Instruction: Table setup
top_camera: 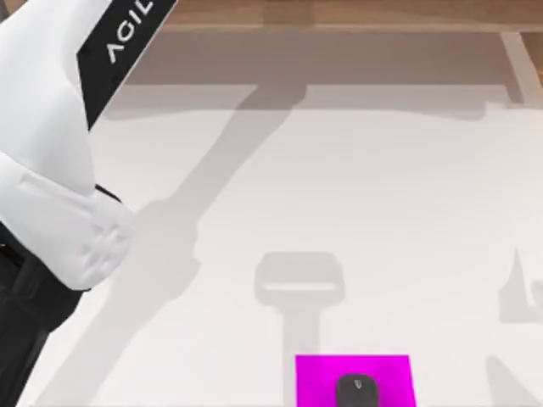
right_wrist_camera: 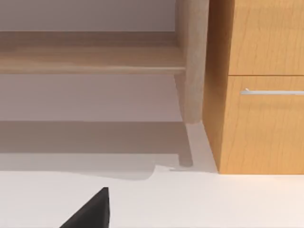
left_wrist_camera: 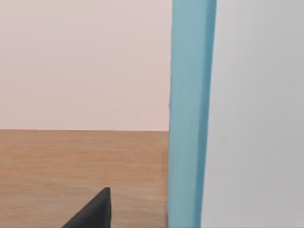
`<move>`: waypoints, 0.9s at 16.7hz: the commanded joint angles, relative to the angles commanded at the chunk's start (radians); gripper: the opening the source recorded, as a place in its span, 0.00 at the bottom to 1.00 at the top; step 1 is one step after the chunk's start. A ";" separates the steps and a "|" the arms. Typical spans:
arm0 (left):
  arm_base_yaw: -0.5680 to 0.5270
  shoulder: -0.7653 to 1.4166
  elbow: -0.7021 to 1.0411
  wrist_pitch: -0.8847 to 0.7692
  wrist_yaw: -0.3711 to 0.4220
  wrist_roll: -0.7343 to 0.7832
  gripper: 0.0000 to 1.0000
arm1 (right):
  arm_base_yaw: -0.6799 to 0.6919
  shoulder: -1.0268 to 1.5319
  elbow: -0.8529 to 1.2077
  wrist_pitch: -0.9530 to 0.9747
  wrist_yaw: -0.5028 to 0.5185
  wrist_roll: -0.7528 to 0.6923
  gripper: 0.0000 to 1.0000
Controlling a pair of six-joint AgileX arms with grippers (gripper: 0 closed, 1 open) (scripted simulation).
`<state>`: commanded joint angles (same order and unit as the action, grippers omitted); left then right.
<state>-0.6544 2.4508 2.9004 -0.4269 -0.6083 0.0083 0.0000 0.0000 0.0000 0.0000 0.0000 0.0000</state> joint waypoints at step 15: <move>0.000 0.000 0.000 0.000 0.000 0.000 0.00 | 0.000 0.000 0.000 0.000 0.000 0.000 1.00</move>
<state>-0.6544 2.4508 2.9004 -0.4269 -0.6083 0.0083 0.0000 0.0000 0.0000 0.0000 0.0000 0.0000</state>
